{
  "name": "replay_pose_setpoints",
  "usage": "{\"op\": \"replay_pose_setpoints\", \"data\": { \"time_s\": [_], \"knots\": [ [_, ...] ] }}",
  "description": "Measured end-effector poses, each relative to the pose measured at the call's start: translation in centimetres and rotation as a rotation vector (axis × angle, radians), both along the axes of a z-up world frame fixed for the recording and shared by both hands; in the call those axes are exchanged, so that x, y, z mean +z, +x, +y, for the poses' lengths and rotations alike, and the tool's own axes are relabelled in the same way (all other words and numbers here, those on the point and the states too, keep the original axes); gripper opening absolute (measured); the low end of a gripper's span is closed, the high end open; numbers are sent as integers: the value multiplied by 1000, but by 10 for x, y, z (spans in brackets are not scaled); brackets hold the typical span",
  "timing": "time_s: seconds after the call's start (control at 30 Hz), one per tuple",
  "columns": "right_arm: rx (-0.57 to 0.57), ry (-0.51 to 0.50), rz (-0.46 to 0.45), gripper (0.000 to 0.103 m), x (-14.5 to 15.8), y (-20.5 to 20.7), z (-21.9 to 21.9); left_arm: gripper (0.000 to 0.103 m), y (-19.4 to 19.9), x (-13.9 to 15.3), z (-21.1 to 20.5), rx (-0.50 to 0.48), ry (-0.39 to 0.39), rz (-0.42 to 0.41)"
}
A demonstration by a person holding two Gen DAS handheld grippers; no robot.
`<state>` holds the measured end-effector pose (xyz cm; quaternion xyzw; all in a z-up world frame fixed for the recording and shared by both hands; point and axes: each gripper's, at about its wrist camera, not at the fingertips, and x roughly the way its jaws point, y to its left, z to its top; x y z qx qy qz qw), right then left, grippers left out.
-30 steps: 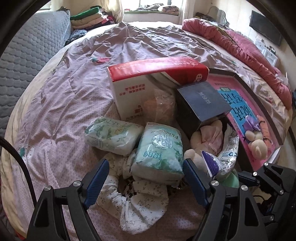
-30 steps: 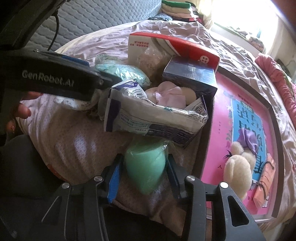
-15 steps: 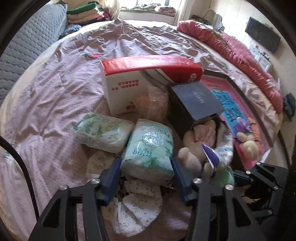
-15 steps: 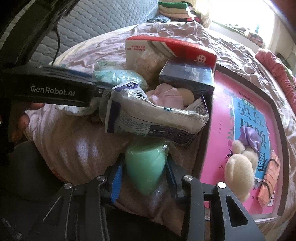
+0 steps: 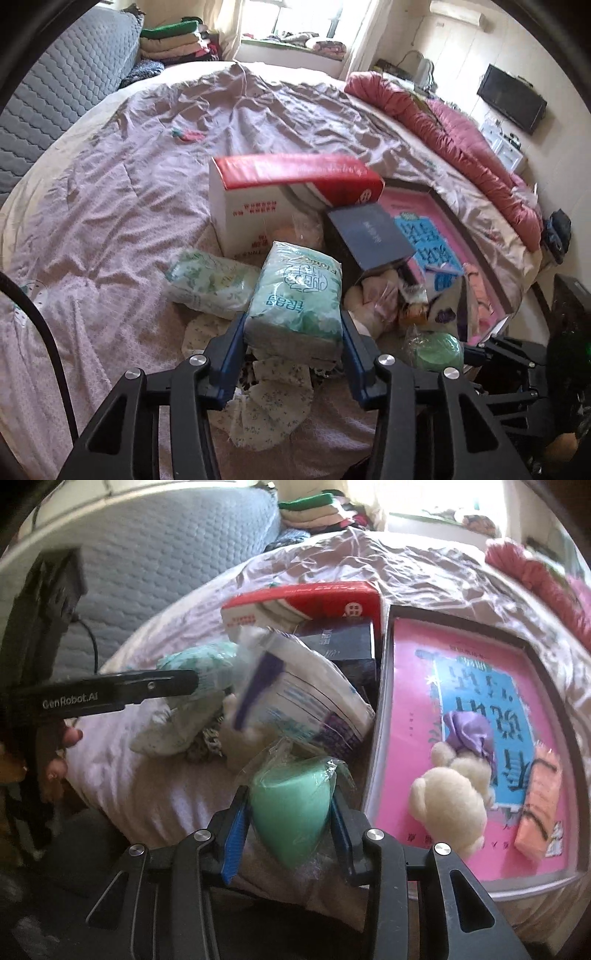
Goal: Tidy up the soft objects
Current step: 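Lift the pad pack with the left tool while the right tool carries the sponge toward the tray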
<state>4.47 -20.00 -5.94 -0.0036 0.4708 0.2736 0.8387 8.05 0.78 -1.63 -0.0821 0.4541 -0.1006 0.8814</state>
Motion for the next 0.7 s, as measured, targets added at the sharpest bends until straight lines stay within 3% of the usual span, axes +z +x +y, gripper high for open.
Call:
{"op": "replay_pose_setpoints", "data": {
  "time_s": [0.1,0.47,0.7],
  "knots": [
    [-19,56,23,42,3,-2,-7,48,-3,9,4,10,-24,-24],
    [103,21,31,42,11,-22,26,48,-12,22,3,0,-38,-57],
    [131,50,-29,42,33,-35,31,48,-18,36,0,-5,-49,-95]
  ]
}}
